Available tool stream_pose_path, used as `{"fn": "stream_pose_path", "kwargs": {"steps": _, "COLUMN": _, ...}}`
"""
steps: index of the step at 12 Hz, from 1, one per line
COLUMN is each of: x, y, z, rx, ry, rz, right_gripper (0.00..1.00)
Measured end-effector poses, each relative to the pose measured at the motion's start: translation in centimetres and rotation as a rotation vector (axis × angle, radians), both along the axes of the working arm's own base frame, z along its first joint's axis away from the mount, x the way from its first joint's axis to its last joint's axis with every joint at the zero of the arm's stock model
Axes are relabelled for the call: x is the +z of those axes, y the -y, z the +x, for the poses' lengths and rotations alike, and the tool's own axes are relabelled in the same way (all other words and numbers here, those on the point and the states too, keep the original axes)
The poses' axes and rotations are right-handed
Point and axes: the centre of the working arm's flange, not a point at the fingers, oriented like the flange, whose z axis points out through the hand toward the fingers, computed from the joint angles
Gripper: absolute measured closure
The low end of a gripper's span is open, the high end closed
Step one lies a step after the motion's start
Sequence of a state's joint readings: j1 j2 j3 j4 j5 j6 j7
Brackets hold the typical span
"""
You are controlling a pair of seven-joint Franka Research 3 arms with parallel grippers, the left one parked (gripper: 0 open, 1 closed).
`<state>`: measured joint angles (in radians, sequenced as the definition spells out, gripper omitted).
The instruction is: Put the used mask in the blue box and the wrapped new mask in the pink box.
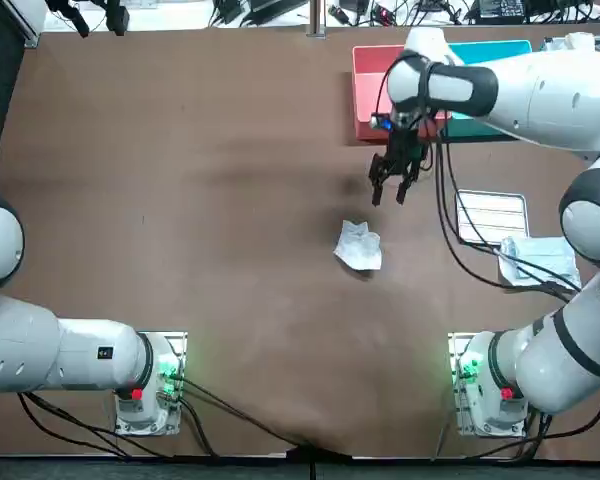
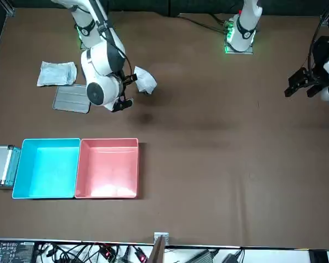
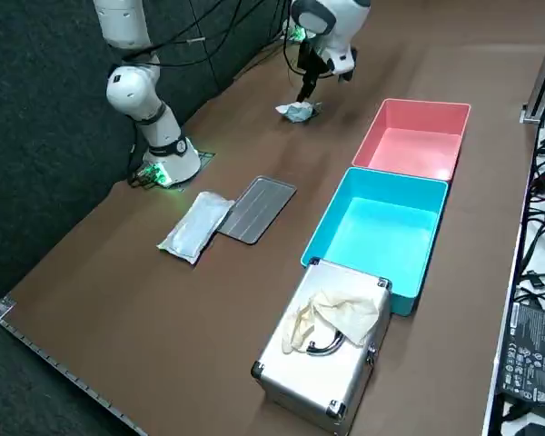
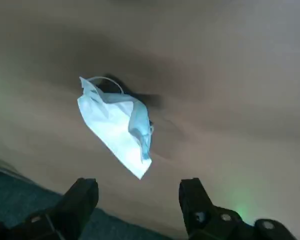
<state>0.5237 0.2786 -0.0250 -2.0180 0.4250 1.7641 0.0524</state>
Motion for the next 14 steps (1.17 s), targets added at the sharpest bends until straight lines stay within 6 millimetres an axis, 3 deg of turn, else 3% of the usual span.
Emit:
{"fn": "stream_pose_path", "kwargs": {"steps": 3, "x": -3.7, "y": -1.6, "z": -3.3, "rx": 0.004, "ry": 0.032, "rz": -0.009, "right_gripper": 0.01}}
{"fn": "stream_pose_path", "kwargs": {"steps": 9, "x": -6.9, "y": -3.8, "z": -7.3, "rx": 0.018, "ry": 0.104, "rz": -0.008, "right_gripper": 0.03}}
{"fn": "stream_pose_path", "kwargs": {"steps": 11, "x": -7.3, "y": -3.9, "z": -7.8, "rx": 0.023, "ry": 0.111, "rz": -0.012, "right_gripper": 0.16}}
{"fn": "stream_pose_path", "kwargs": {"steps": 12, "x": -7.4, "y": -3.9, "z": -7.8, "rx": 0.022, "ry": 0.113, "rz": -0.013, "right_gripper": 0.16}}
{"fn": "stream_pose_path", "kwargs": {"steps": 13, "x": -7.4, "y": -3.9, "z": -7.8, "rx": 0.022, "ry": 0.114, "rz": -0.014, "right_gripper": 0.22}}
{"fn": "stream_pose_path", "kwargs": {"steps": 14, "x": -7.5, "y": -3.8, "z": -7.8, "rx": 0.021, "ry": 0.114, "rz": -0.014, "right_gripper": 0.36}}
